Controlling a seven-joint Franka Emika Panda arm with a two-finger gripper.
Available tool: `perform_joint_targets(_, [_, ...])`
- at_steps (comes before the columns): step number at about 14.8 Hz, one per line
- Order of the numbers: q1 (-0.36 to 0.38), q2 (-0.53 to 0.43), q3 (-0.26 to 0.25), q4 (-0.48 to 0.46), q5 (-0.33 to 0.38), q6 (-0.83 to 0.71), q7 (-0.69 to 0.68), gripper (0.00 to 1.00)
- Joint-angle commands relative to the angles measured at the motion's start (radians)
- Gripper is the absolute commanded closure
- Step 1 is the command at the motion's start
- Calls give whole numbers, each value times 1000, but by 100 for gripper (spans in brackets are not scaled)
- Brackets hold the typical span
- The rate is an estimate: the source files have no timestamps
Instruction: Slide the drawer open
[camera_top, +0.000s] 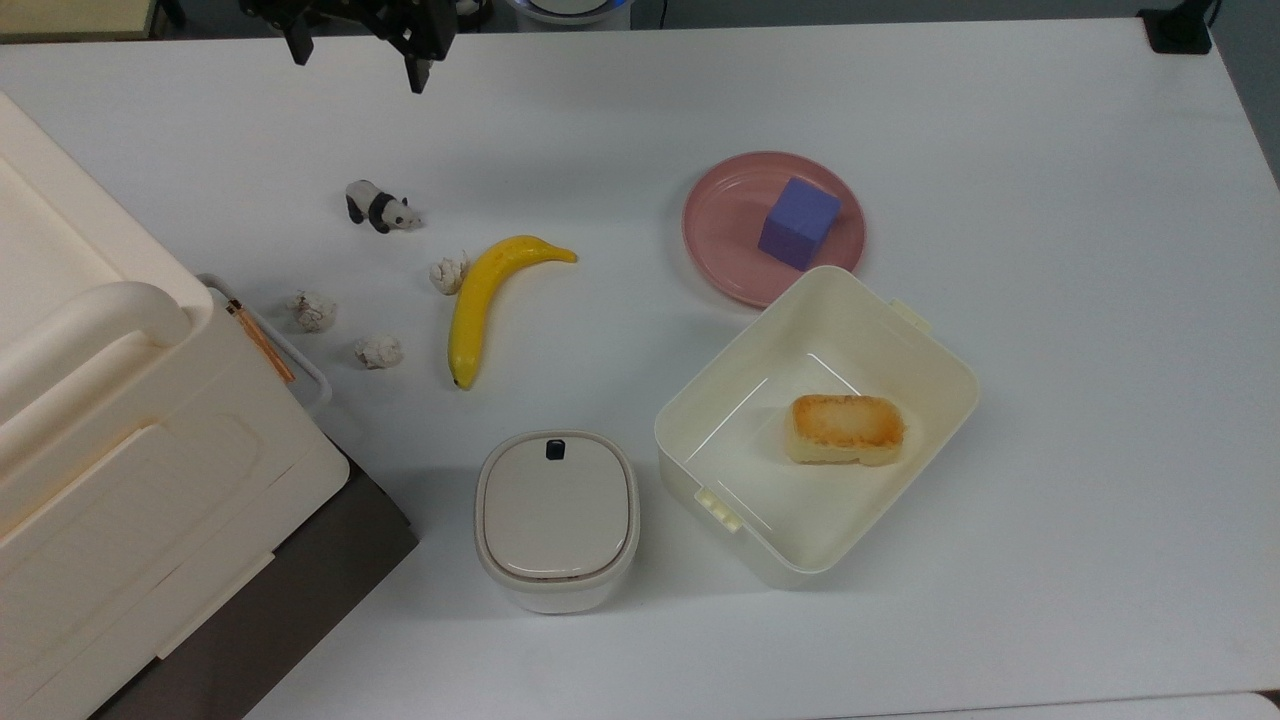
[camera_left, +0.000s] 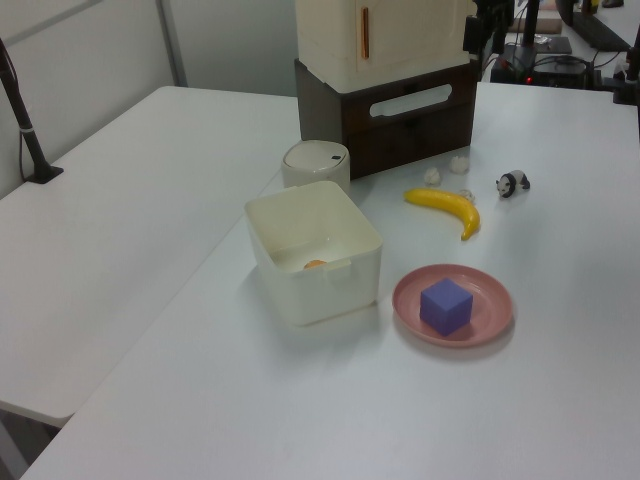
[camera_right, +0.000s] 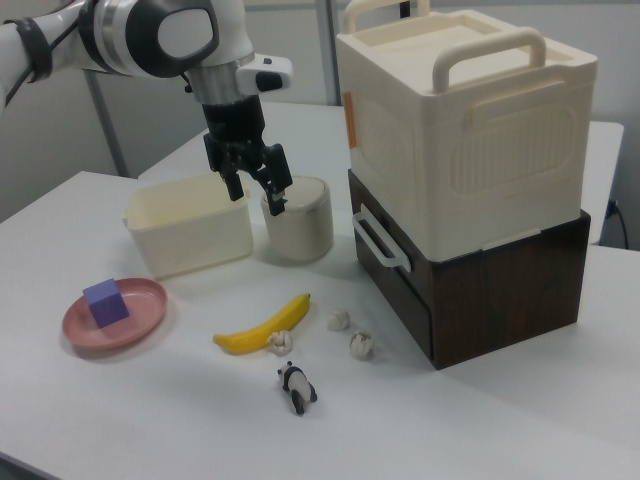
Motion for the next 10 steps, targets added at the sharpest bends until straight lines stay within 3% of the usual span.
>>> perform_joint_targets(1, [-11, -14, -11, 13, -9, -20, -5, 0])
perform_joint_targets(10, [-35, -2, -11, 15, -12, 46, -6, 0])
